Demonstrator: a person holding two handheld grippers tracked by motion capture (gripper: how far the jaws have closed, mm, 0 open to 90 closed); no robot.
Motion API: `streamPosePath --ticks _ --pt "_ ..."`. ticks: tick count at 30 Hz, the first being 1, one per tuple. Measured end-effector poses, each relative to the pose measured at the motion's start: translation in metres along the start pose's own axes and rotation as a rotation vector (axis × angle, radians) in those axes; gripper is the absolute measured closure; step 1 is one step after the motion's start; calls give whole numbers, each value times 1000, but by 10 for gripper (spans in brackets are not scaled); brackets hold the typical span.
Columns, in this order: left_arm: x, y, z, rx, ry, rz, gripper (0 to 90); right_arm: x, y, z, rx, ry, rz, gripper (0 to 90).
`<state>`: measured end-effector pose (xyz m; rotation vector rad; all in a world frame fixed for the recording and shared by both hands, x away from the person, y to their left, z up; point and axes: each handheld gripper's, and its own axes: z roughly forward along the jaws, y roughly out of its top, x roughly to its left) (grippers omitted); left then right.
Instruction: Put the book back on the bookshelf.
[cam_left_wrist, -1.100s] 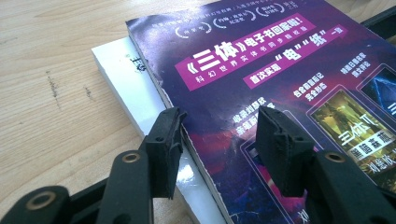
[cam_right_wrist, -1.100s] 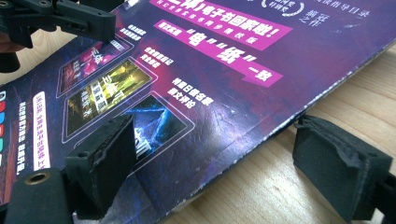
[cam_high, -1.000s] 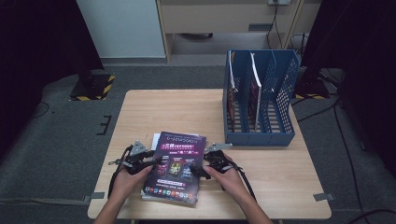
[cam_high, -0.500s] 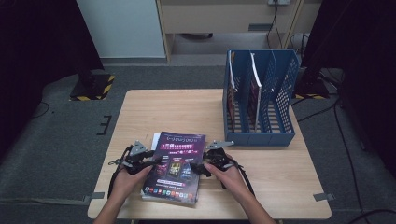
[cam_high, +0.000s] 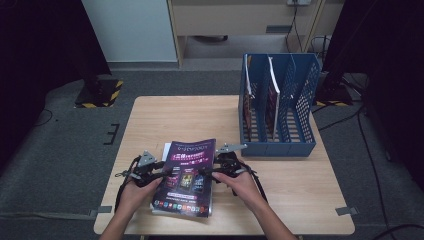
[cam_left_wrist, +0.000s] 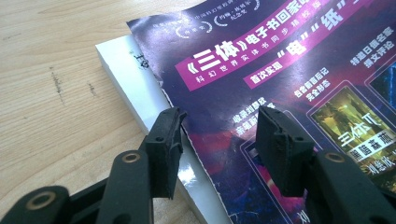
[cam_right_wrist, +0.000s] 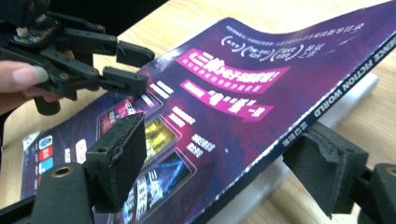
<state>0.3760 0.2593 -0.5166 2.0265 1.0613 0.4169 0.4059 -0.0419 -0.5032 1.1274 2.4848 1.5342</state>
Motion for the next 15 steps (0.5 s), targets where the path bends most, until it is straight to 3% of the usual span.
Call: streamPosePath --ticks 15 --pt "0 0 0 -1 0 -1 499 9 21 17 47 -20 -12 234"
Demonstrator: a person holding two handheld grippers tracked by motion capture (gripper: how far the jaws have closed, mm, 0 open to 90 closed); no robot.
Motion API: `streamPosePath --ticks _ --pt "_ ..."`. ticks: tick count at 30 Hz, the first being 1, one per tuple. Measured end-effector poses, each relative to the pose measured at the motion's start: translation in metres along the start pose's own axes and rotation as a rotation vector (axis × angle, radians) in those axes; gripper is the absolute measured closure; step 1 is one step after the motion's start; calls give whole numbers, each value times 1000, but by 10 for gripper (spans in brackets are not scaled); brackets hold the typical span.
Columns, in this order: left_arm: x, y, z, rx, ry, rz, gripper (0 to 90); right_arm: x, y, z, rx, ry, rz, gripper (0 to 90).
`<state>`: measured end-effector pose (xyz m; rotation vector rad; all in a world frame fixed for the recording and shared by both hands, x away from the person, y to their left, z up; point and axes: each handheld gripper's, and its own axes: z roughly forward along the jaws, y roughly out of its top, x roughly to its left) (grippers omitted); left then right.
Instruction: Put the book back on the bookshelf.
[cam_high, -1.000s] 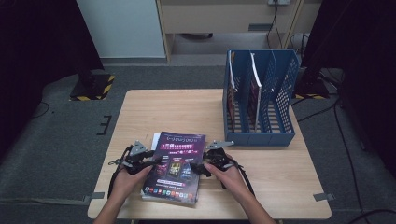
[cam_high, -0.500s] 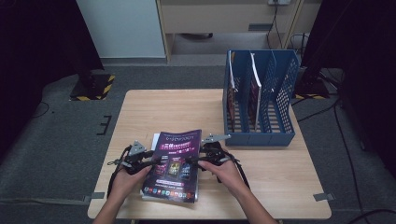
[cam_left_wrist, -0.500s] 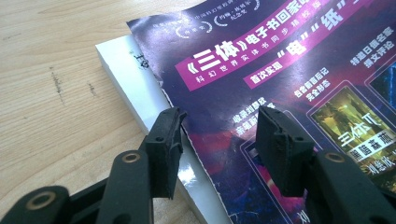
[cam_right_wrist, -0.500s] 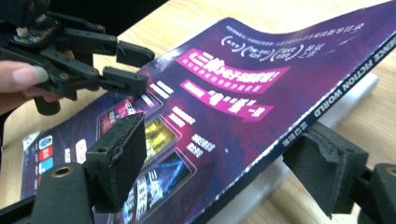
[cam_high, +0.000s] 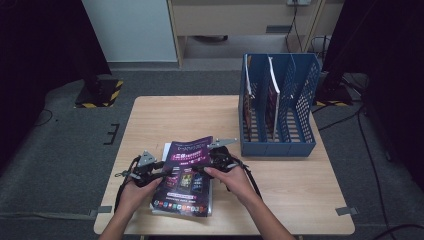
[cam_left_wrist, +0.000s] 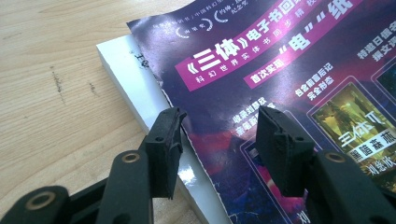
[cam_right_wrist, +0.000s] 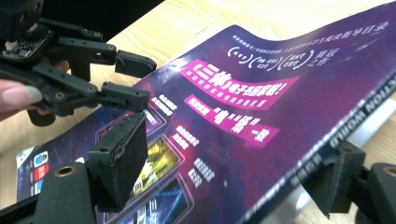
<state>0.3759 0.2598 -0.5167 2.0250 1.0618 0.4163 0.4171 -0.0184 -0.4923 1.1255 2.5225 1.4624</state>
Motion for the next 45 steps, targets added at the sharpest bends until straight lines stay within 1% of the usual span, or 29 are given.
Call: streamPosePath --ticks 5,6,7,10,17,23,26,29,30,33,34,35,37,38,40,41,42,43,45 --pt "0 0 0 0 -1 0 499 3 8 9 14 -6 3 239" --pt "0 0 0 0 -1 1 499 4 10 12 20 -7 -6 239" --pt "0 0 0 0 0 1 499 5 11 14 24 -10 -5 239" --pt "0 0 0 0 -1 1 499 6 13 18 20 -12 -1 239" --pt "0 0 0 0 -2 0 497 9 16 24 23 -17 4 240" --pt "1 0 0 0 -3 0 496 11 17 31 41 -24 -3 246" --pt "1 0 0 -1 -3 0 496 12 17 33 51 -31 9 262" --pt "1 0 0 -1 -4 1 496 10 17 33 58 -47 -1 320" --pt "1 0 0 -1 -4 1 496 10 17 33 61 -47 5 337" --pt "1 0 0 -1 -6 2 495 10 16 33 71 -64 21 396" --pt "1 0 0 -1 -6 2 494 10 16 33 71 -64 21 396" --pt "1 0 0 -1 -7 1 493 9 16 33 70 -75 42 461" --pt "2 0 0 -1 -7 0 489 7 17 33 62 -78 52 502" --pt "2 0 0 -1 -7 0 484 7 17 33 62 -78 52 502" --pt "2 0 0 1 -12 -2 478 6 18 31 51 -88 61 571" --pt "2 0 1 0 -15 -4 469 5 19 29 35 -95 68 634" --pt "2 0 1 0 -15 -4 458 5 19 29 35 -95 68 634" --pt "2 1 2 0 -30 -12 428 4 22 26 21 -100 63 683" --pt "1 1 2 3 -35 -11 398 4 24 24 14 -104 59 720"
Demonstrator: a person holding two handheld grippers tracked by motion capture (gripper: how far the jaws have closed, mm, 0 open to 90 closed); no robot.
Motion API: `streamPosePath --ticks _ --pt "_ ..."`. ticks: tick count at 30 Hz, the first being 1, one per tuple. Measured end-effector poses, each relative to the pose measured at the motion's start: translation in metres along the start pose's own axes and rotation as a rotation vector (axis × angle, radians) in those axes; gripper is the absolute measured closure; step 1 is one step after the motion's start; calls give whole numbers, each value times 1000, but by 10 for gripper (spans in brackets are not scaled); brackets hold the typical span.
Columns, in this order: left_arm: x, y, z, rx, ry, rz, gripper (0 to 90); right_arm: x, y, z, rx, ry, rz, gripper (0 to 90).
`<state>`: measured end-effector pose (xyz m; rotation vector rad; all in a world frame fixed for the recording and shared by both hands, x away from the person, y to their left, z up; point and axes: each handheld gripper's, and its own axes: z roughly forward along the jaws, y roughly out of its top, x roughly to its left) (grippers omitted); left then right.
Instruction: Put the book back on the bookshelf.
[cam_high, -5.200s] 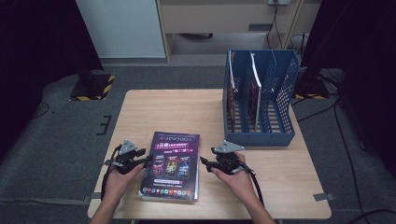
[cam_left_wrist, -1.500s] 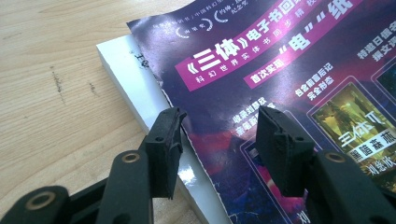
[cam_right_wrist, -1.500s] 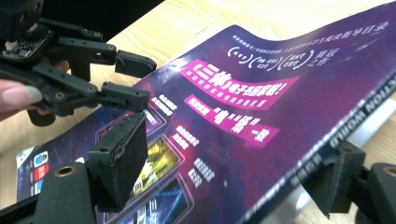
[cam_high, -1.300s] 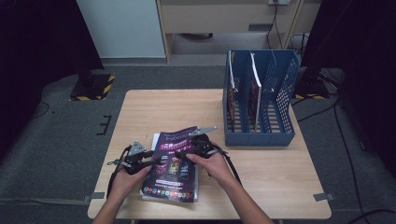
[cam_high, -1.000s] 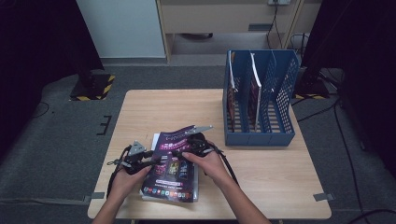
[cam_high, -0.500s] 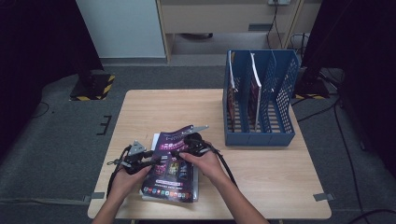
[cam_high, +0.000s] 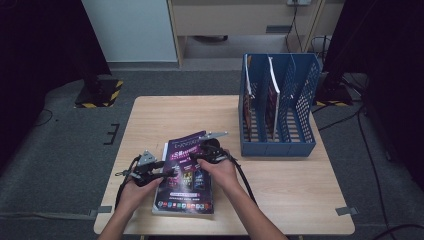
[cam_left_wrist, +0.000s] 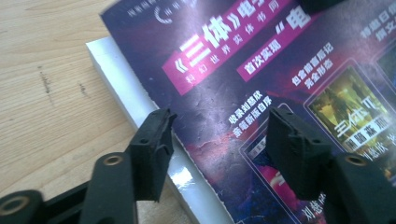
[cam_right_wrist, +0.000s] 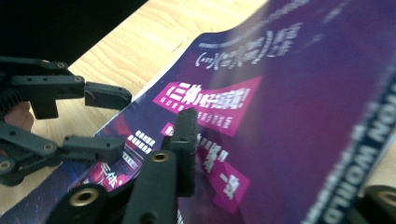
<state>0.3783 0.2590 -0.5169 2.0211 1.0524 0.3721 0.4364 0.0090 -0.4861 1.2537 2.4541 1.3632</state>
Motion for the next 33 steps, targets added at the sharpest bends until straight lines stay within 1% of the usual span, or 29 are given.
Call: streamPosePath --ticks 1,2,3,5,6,9,11,12,15,16,21,22,24,26,27,28,29,30,31,32,33 --pt "0 0 0 0 0 0 384 0 0 0 0 0 0 720" --pt "0 1 0 2 -8 -7 369 0 3 -2 -16 9 -11 751" --pt "0 1 0 0 -9 -8 366 1 3 -3 -19 14 -11 756" --pt "0 1 0 -3 -11 -11 359 2 5 -6 -34 12 -34 768" --pt "1 1 0 -4 -10 -13 352 3 6 -7 -35 16 -33 772" --pt "1 1 -1 -13 -10 -19 332 4 9 -11 -61 9 -68 781" --pt "1 1 -1 -16 -12 -20 314 4 10 -13 -70 8 -67 782" --pt "0 2 0 -18 -25 -25 305 4 12 -17 -90 2 -78 787" --pt "0 2 1 -20 -38 -30 284 4 14 -21 -107 -1 -84 791" --pt "-1 2 2 -24 -53 -41 263 4 16 -24 -129 -2 -98 794" --pt "-1 2 4 -15 -72 -38 236 6 20 -30 -155 -5 -120 800" --pt "-2 2 5 -16 -76 -41 223 7 22 -32 -172 -3 -134 804" --pt "-3 2 5 -17 -85 -44 225 8 23 -33 -177 -1 -135 805" --pt "-3 2 6 -19 -91 -46 208 11 27 -37 -204 2 -169 809" --pt "-3 2 6 -19 -94 -47 208 11 27 -37 -204 2 -169 809" --pt "-3 2 6 -19 -102 -43 207 13 29 -40 -221 7 -189 812" --pt "-3 2 7 -22 -116 -49 207 13 29 -40 -221 7 -189 812" --pt "-5 2 8 -26 -134 -55 218 15 31 -42 -241 13 -205 815" --pt "-5 2 8 -26 -134 -55 218 16 31 -43 -250 15 -209 816" --pt "-5 2 8 -24 -152 -46 227 17 32 -44 -256 16 -216 816" --pt "-5 2 8 -23 -159 -42 238 17 32 -44 -264 21 -219 818"
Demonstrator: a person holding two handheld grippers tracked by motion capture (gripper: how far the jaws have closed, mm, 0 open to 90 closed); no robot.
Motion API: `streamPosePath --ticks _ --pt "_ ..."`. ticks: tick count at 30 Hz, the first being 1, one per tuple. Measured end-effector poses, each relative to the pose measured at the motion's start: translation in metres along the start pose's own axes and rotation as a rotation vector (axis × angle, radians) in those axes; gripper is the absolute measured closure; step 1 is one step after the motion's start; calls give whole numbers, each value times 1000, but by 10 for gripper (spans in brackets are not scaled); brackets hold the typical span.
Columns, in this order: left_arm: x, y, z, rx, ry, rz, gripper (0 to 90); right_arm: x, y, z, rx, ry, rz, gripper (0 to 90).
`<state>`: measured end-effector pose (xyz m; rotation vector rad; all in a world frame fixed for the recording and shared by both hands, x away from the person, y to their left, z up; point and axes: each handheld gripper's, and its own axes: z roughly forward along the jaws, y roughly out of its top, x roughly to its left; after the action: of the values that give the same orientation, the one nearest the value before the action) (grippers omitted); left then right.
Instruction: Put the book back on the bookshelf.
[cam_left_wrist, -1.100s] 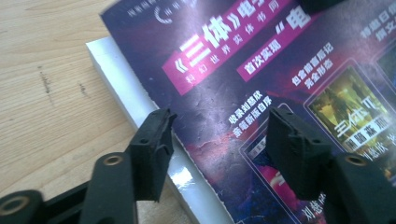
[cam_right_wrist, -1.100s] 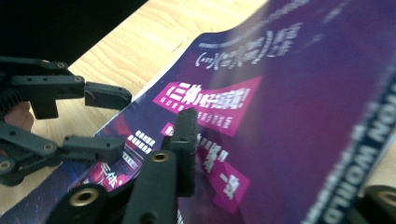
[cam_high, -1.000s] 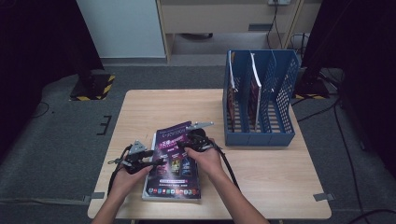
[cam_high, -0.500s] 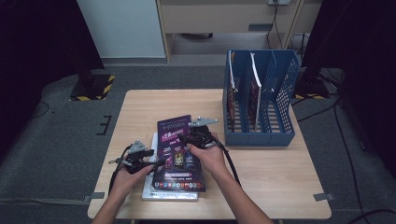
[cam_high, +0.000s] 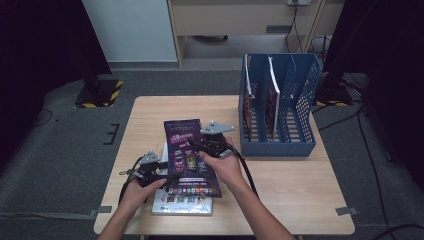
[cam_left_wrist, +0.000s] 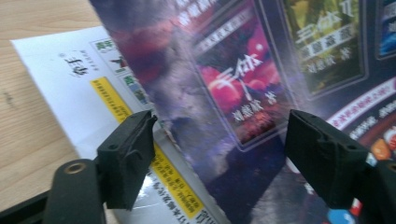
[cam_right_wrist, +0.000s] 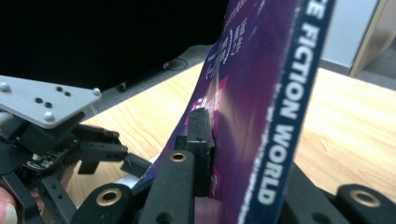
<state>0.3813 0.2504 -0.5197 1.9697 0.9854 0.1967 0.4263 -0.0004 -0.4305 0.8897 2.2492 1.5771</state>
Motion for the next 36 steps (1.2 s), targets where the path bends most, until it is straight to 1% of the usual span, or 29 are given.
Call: streamPosePath --ticks 1,2,3,6,8,10,11,12,14,16,18,19,22,23,28,29,30,36 --pt "0 0 0 0 0 0 247 0 0 0 0 0 0 818" --pt "-1 0 0 1 -9 -5 247 0 0 0 -6 3 -6 819" --pt "-3 0 0 8 -13 2 284 1 1 0 -13 9 -10 820" --pt "-4 2 -2 14 -2 13 279 2 1 -1 -23 15 -18 821" --pt "-4 2 -3 8 -2 6 301 2 1 -1 -30 18 -19 823" --pt "0 2 -4 5 -9 -11 337 4 2 -2 -47 35 -32 826" --pt "0 1 -5 3 -8 -20 358 5 2 -2 -51 44 -38 827" --pt "0 1 -5 3 -8 -20 386 5 2 -2 -51 44 -38 827" --pt "4 2 -9 -9 -8 -37 459 7 2 -2 -56 50 -50 829" --pt "5 2 -10 -15 -5 -43 556 7 2 -2 -56 53 -51 830" --pt "6 2 -12 -19 1 -48 627 7 2 -3 -56 54 -48 831" --pt "7 2 -13 -18 2 -45 627 6 2 -3 -56 56 -47 831" --pt "9 3 -14 -14 -5 -57 696 5 1 -3 -57 59 -45 830" --pt "9 3 -15 -13 -7 -61 706 5 1 -3 -56 60 -45 829" --pt "9 4 -16 -11 -3 -54 732 4 1 -4 -49 64 -34 822" --pt "8 5 -17 -15 -1 -51 739 4 1 -4 -46 65 -35 820" --pt "9 6 -17 -23 3 -36 742 3 2 -5 -43 66 -32 816" --pt "8 9 -21 -43 16 -15 758 1 4 -7 -45 76 -25 810"
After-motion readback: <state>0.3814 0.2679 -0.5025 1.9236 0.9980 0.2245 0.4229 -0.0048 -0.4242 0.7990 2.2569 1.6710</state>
